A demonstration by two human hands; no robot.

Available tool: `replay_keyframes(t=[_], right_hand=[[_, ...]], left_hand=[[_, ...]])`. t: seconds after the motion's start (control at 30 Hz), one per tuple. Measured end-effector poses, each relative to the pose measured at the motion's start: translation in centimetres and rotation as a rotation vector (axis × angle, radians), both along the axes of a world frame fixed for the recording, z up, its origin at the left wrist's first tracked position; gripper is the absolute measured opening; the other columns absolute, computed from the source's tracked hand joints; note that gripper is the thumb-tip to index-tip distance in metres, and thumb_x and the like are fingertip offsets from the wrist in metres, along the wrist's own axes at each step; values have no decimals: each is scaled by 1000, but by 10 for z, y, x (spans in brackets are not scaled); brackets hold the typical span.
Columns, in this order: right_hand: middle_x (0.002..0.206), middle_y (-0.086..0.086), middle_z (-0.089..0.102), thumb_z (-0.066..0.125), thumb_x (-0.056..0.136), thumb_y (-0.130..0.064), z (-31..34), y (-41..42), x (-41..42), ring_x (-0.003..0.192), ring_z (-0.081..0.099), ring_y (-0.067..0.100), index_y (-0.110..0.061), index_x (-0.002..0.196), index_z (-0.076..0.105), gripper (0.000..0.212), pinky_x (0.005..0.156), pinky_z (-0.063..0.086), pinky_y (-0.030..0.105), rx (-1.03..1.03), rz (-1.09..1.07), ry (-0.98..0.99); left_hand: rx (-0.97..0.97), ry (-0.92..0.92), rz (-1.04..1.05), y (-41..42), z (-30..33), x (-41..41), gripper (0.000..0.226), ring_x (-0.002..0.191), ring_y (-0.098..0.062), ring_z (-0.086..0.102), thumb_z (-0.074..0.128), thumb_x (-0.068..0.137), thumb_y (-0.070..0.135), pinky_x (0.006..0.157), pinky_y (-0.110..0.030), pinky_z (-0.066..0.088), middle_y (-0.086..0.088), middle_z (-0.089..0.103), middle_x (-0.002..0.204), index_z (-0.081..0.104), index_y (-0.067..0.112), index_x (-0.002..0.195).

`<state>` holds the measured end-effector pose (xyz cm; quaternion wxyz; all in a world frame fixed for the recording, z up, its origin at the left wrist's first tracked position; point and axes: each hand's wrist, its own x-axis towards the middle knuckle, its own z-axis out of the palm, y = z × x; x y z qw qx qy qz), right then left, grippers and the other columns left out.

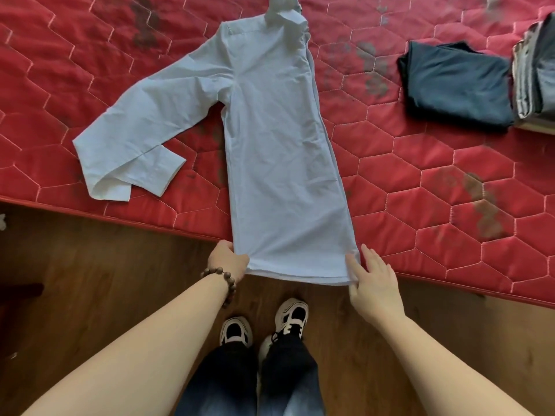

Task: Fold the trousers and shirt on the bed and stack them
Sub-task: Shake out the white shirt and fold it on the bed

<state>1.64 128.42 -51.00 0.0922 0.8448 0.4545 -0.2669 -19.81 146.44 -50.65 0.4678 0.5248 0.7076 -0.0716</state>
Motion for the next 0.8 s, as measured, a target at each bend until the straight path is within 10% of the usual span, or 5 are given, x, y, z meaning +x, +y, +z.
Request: replay_keyframes(t=[0.23, 0.47, 0.67, 0.8], right_hand=[[159, 9, 17, 47, 90, -16, 7, 31, -8, 148, 4, 22, -12, 145, 36, 56, 121, -3, 40, 243, 12, -42], [161, 4, -6, 35, 96, -10, -39, 156, -5, 141, -23, 13, -12, 153, 11, 61, 112, -22, 30, 387, 277, 20], [156, -2, -14, 29, 101, -39, -78, 192, 20, 138, -22, 6, -14, 151, -3, 64, 113, -21, 25, 376, 152, 27], [159, 7, -12, 29, 101, -38, -79, 201, 17, 139, -25, 13, -9, 149, -7, 66, 108, -28, 25, 364, 80, 5]], left_hand=[[423, 75, -263, 8, 7, 7, 43, 125, -27, 38, 57, 86, 16, 101, -39, 36, -11, 43, 133, 46, 14, 128], [665, 106, -941, 55, -38, 61, 57, 147, -21, -8, 33, 98, 29, 119, -35, -6, -7, 2, 160, 15, 13, 150], [625, 251, -916, 73, -80, 66, 71, 140, -16, -31, -4, 88, 60, 117, -37, -16, -1, -34, 152, -33, 21, 141], [598, 334, -777, 73, -77, 81, 78, 140, -20, -31, -10, 83, 62, 115, -42, -18, -8, -31, 152, -32, 14, 139]])
